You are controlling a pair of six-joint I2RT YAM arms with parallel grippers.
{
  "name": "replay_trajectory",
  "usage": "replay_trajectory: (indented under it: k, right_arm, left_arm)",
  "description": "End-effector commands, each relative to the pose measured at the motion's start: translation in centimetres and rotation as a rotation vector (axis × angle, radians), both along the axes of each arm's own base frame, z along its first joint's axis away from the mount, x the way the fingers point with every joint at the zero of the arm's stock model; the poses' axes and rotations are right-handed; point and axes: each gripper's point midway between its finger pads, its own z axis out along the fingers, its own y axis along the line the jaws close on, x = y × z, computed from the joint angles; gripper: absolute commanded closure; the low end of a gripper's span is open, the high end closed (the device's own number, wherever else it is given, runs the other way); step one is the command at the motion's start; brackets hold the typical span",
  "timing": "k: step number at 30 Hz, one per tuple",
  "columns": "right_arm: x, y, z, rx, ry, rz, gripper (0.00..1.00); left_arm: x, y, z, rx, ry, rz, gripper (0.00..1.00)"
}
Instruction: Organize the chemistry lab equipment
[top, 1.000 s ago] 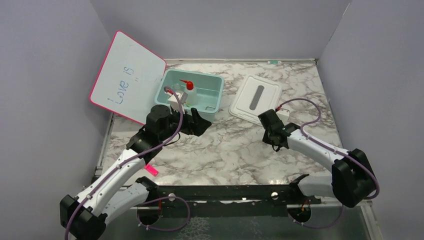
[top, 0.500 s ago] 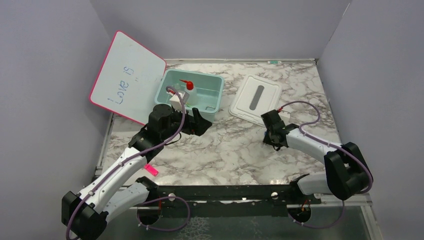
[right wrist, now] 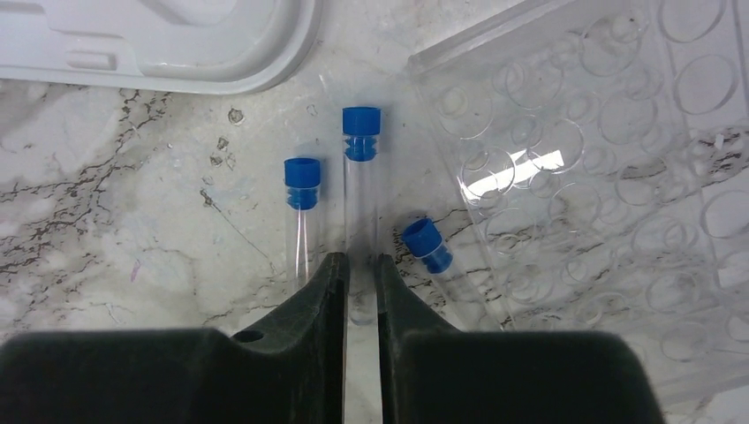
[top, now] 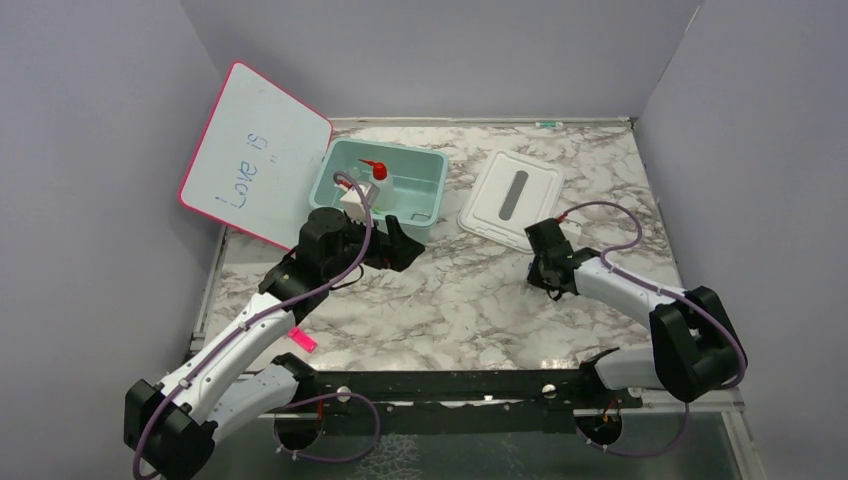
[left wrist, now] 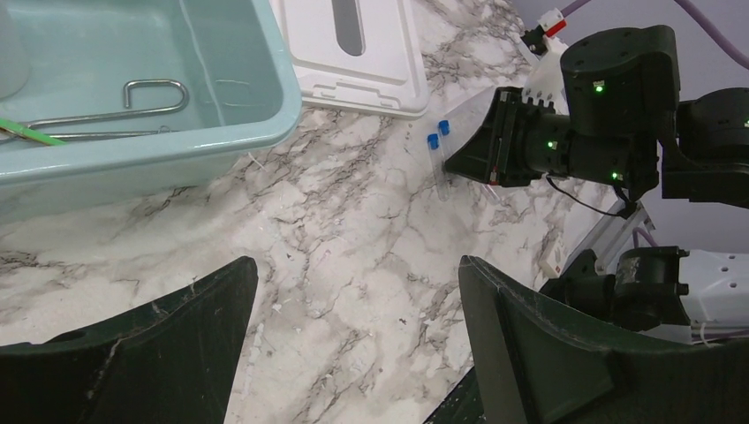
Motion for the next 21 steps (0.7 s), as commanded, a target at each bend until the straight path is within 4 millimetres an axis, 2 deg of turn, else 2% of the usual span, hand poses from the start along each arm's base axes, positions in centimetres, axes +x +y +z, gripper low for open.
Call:
replay_trajectory:
  k: [1, 6, 10, 15, 18, 21]
  right_arm:
    - [1.0, 0.0, 2.4, 0.008, -0.092, 0.037, 0.91]
    - [2.3, 1.3, 8.2, 0.074, -0.278, 0.137, 0.91]
    - [2.1, 4.3, 12.5, 0.207, -0.413, 0.316, 0.91]
    - [-0.6, 10.2, 17.4, 0.444, -0.598, 0.689, 0.91]
    - [-2.4, 12.2, 19.0, 0.539, -0.646, 0.839, 0.91]
    - [-3.5, 13.2, 20.0, 0.597, -0.677, 0.925, 0.91]
  left_arm:
    - [0.0, -0.5, 0.4, -0.042, 0.012, -0.009, 0.14]
    - [0.2, -1.2, 1.0, -0.129, 0.028, 0.009, 0.17]
    - [0.6, -2.2, 2.3, -0.257, 0.044, 0.015, 0.17]
    - [1.2, -4.2, 4.6, -0.399, 0.099, -0.019, 0.17]
    - [1.8, -5.8, 5.0, -0.401, 0.145, -0.05, 0.17]
    - [1.4, -8.0, 5.3, -0.408, 0.164, -0.109, 0.2]
